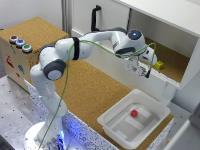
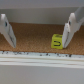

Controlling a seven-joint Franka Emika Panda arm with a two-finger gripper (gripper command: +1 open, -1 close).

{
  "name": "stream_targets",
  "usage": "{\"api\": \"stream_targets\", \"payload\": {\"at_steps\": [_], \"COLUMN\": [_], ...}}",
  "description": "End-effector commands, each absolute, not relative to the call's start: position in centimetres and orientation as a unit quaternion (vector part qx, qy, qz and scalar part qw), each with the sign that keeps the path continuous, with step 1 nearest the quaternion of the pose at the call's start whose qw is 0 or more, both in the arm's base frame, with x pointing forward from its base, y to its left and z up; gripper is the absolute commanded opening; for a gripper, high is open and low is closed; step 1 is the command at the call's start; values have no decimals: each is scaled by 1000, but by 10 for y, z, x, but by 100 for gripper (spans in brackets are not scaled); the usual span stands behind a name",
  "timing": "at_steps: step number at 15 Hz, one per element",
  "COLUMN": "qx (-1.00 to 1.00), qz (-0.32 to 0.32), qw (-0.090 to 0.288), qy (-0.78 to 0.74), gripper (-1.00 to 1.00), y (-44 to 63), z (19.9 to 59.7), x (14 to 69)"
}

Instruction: Go towards the yellow block and grasp it

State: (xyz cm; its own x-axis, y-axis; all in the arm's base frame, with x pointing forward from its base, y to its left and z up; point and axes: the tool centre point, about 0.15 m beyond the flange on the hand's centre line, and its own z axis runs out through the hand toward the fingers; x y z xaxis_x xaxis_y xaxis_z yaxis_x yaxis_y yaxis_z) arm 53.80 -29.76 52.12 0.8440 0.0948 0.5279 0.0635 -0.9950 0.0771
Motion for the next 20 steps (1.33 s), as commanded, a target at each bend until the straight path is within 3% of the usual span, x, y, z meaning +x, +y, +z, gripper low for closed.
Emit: {"api": "stream_targets", "payload": {"at_steps": [1,6,14,20], "qx": [960,942,935,942], "qz": [276,332,339,306], "qw": [28,19,17,-2], "qy": [41,-42,-105,-135], "gripper": [100,100,100,100], "y": [-297,-324,-323,-340], "z": [521,528,505,496], "x": [538,574,656,699]}}
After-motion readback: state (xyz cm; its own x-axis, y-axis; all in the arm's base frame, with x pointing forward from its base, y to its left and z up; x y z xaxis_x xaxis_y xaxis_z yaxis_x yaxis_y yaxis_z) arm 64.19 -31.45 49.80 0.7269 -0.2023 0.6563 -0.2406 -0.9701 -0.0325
